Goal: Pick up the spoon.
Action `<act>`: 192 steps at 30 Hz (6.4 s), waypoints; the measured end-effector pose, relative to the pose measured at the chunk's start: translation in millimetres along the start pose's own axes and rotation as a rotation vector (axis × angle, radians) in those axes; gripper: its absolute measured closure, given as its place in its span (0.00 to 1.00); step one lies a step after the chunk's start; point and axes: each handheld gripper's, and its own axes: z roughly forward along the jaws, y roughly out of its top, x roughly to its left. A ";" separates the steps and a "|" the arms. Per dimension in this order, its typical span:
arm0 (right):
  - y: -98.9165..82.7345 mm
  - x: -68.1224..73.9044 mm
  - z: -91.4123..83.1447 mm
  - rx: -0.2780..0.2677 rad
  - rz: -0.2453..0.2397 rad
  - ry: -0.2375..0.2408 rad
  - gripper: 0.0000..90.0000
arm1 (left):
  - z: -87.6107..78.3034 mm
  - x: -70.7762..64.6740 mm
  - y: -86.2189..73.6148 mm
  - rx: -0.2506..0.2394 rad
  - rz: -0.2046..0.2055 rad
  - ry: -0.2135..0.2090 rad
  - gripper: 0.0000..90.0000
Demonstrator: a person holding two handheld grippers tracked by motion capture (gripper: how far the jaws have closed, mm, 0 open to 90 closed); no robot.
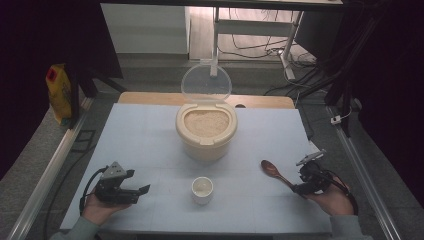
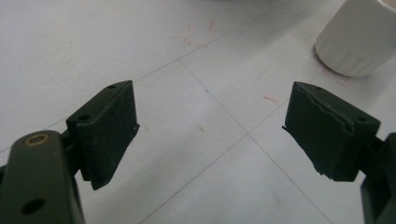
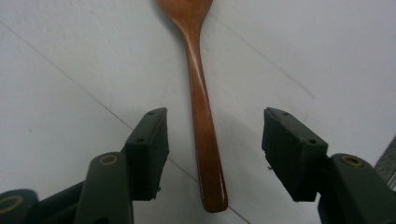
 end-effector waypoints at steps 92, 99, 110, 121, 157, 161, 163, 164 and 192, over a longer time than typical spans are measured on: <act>58.8 95.1 -34.5 -0.209 -0.379 0.206 0.86 | -4.2 -28.3 22.5 -0.054 0.097 -0.095 0.21; 67.6 108.6 -35.5 -0.204 -0.426 0.222 0.86 | -6.6 -44.0 37.0 -0.059 0.154 -0.120 0.22; 95.4 138.1 -30.5 -0.177 -0.524 0.241 0.86 | -7.6 -62.5 62.6 -0.063 0.220 -0.146 0.23; 120.6 163.7 -26.3 -0.151 -0.610 0.246 0.86 | 8.4 -83.5 91.2 -0.044 0.287 -0.163 0.26; 142.1 215.5 -28.1 -0.148 -0.797 0.227 0.86 | 49.6 -123.3 106.4 0.234 0.593 -0.199 0.76; 142.0 217.1 -27.6 -0.155 -0.827 0.231 0.86 | 50.0 -123.7 104.2 0.261 0.638 -0.219 0.81; 140.3 219.0 -29.1 -0.187 -0.838 0.217 0.84 | 49.3 -124.0 103.4 0.266 0.652 -0.241 0.88; 140.3 219.0 -29.1 -0.187 -0.838 0.217 0.84 | 48.7 -124.1 103.3 0.261 0.651 -0.249 0.88; 99.1 152.5 -23.9 -0.676 -0.091 0.298 0.43 | 38.8 -104.3 104.4 0.082 0.504 -0.119 0.89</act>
